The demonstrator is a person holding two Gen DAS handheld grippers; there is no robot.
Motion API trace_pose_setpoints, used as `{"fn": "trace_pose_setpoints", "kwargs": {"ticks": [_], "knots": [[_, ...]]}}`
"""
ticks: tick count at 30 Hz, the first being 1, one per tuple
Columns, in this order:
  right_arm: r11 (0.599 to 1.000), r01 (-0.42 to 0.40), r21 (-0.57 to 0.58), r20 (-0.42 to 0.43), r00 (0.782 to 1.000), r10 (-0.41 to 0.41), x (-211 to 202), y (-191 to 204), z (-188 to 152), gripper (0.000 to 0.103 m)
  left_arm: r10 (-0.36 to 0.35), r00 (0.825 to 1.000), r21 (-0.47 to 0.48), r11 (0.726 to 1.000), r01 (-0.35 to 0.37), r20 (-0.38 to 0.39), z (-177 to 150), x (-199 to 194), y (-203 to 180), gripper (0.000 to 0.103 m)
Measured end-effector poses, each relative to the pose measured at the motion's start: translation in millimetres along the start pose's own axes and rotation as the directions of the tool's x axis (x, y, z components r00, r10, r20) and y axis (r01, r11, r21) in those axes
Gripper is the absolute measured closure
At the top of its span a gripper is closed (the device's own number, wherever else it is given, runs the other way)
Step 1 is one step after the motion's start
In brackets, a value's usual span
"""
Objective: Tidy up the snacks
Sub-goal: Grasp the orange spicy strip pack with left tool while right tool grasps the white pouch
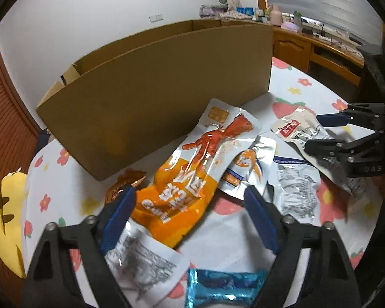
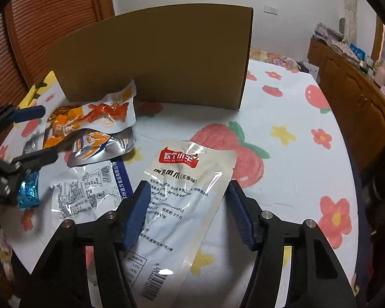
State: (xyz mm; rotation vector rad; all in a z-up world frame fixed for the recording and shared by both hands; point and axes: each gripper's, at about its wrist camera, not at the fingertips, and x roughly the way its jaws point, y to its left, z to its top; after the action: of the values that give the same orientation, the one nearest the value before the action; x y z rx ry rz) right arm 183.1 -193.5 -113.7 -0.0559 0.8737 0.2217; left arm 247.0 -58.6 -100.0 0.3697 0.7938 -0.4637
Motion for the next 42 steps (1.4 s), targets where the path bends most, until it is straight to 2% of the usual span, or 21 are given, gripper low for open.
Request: {"fn": "trace_pose_setpoints", "kwargs": {"ticks": [2,4,11,18,20,22,26,27,28,29,31,35,42], "knots": [[1.000,0.001,0.004,0.007,1.000,-0.001,0,0,-1,0.042,-0.008,1.000,0.005,1.000,0.008,-0.024,5,6,2,0.033],[1.000,0.008,-0.001,0.011,1.000,-0.008,0,1,-2,0.042,-0.023,0.999,0.004,1.000,0.023,-0.044,10,12,3,0.036],[1.000,0.004,0.002,0.018,1.000,-0.004,1,1,-2,0.042,-0.071,0.993,0.002,0.997,0.071,-0.089,27,30,4,0.032],[1.000,0.001,0.002,0.020,1.000,-0.001,2,2,-2,0.042,-0.128,0.984,-0.038,0.992,0.124,-0.121,33,37,14,0.033],[1.000,0.000,0.002,0.021,1.000,0.000,2,2,-2,0.042,-0.134,0.984,-0.044,0.991,0.130,-0.118,32,36,17,0.038],[1.000,-0.002,0.004,0.022,1.000,0.002,2,2,-2,0.042,-0.124,0.986,-0.044,0.992,0.119,-0.115,29,33,21,0.051],[1.000,-0.002,0.004,0.022,1.000,0.002,2,2,-2,0.042,-0.103,0.989,-0.017,0.995,0.102,-0.110,26,28,19,0.055],[1.000,-0.003,0.004,0.023,1.000,0.003,2,2,-2,0.042,-0.103,0.989,-0.014,0.995,0.102,-0.106,26,26,18,0.061],[1.000,-0.003,0.005,0.023,1.000,0.003,2,2,-2,0.042,-0.118,0.990,-0.003,0.993,0.118,-0.073,26,18,15,0.075],[1.000,-0.004,0.005,0.022,1.000,0.004,2,2,-2,0.042,-0.115,0.991,0.008,0.993,0.116,-0.065,27,14,12,0.078],[1.000,-0.003,0.004,0.022,1.000,0.003,2,2,-2,0.042,-0.113,0.990,0.020,0.993,0.115,-0.084,28,11,5,0.081],[1.000,-0.006,0.007,0.023,1.000,0.006,2,1,-2,0.042,-0.081,0.994,0.065,0.994,0.086,-0.072,26,6,-5,0.085],[1.000,-0.008,0.009,0.022,1.000,0.008,2,1,-2,0.042,-0.090,0.995,0.052,0.994,0.091,-0.035,24,-10,-9,0.089]]}}
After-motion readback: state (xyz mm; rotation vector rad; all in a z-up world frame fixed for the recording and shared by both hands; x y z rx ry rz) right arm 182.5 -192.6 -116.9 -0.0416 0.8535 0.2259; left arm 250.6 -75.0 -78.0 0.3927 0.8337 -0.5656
